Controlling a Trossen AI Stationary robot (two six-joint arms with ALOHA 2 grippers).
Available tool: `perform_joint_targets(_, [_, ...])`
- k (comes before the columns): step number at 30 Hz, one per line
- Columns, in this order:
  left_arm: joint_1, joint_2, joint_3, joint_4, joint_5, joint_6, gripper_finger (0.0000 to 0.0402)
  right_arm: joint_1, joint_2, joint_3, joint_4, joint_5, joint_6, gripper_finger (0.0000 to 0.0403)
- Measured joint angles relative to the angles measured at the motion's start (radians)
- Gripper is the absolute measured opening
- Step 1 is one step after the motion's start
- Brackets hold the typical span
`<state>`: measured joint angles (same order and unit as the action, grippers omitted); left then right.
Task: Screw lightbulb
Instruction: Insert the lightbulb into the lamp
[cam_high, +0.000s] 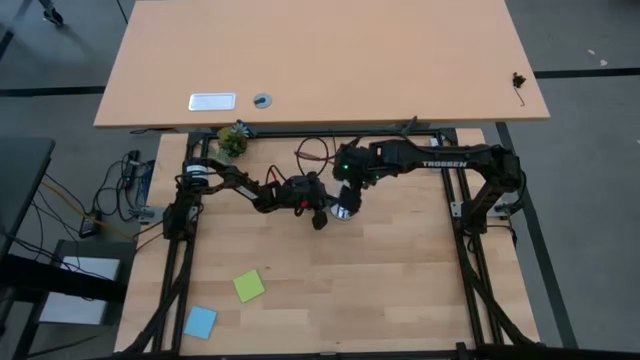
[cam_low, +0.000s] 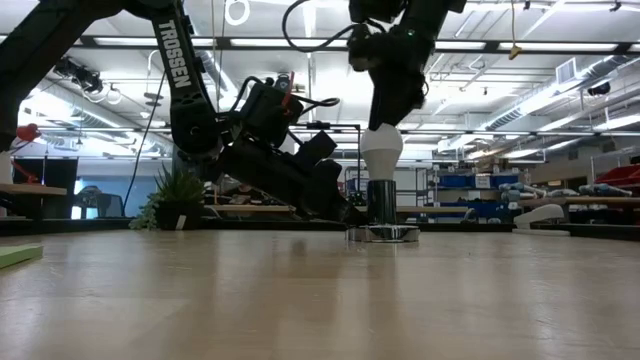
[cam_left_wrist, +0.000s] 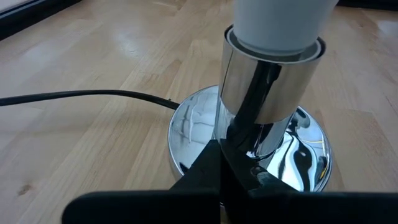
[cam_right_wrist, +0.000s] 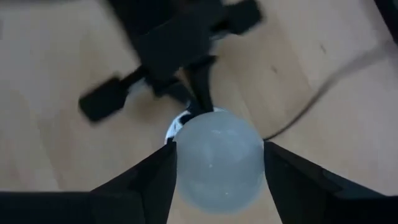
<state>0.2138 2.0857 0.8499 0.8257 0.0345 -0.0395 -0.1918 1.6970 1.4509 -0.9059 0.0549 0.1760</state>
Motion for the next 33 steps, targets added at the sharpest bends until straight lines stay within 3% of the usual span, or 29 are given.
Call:
perform_joint_targets(3, [0.000, 0.000, 0.000, 0.000, 0.000, -0.003, 0.0000, 0.010, 0.000, 0.000, -0.001, 0.033, 0.245, 0.0237])
perform_joint_targets(6, [0.000, 0.000, 0.000, 0.000, 0.000, -0.003, 0.0000, 0.028, 0.001, -0.001, 0.008, 0.042, 0.260, 0.0248])
perform_joint_targets(12, [0.000, 0.000, 0.000, 0.000, 0.000, -0.003, 0.0000, 0.044, 0.006, 0.038, 0.007, 0.034, 0.094, 0.0275])
perform_joint_targets(18, [0.000, 0.000, 0.000, 0.000, 0.000, -0.003, 0.0000, 0.047, 0.005, 0.101, -0.030, 0.078, -0.230, 0.0307])
perform_joint_targets(22, [0.000, 0.000, 0.000, 0.000, 0.000, -0.003, 0.0000, 0.022, 0.008, 0.103, -0.056, 0.004, -0.420, 0.0317])
perform_joint_targets(25, [0.000, 0.000, 0.000, 0.000, 0.000, -0.003, 0.0000, 0.000, 0.036, 0.105, -0.064, -0.054, -0.455, 0.0316])
perform_joint_targets(33, [0.000, 0.000, 0.001, -0.001, 0.000, -0.002, 0.0000, -0.005, 0.099, 0.105, -0.084, -0.058, -0.509, 0.0304])
